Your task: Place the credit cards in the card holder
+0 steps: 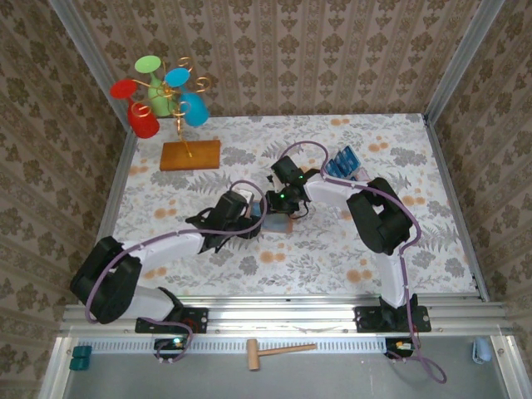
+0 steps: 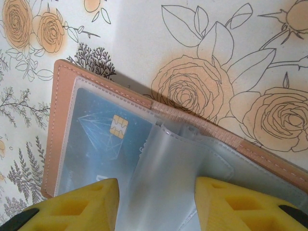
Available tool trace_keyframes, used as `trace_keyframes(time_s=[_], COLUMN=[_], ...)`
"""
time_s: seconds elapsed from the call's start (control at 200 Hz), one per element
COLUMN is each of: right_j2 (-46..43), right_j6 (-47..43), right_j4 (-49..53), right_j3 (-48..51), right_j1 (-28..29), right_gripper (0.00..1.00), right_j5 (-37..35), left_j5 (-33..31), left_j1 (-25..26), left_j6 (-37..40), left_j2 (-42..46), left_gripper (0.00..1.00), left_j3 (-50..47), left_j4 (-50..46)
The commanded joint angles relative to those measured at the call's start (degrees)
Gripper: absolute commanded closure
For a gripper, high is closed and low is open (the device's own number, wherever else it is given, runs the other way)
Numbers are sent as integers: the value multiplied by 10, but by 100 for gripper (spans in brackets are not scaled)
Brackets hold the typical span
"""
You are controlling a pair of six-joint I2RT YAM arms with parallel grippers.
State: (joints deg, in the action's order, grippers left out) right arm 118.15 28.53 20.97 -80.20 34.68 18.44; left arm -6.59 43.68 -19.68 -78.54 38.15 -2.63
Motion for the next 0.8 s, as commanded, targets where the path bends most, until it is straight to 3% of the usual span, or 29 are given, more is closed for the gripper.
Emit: trace_keyframes(time_s=[0.0,0.5,0.795], right_j2=[21,19,19], right_j6=[6,6,6], right_j4=[11,13,13], right_j3=[3,4,7], right_j1=[4,4,4], right_gripper=[54,54,54], right_j5=[6,8,9], left_j5=[10,-18,-81], left_j1=[12,52,64], left_j6=[11,12,1], left_j2=[-4,-71,-91], left_gripper=[30,30,31], left_j3=[-7,16,16], left_j4=[42,76,82])
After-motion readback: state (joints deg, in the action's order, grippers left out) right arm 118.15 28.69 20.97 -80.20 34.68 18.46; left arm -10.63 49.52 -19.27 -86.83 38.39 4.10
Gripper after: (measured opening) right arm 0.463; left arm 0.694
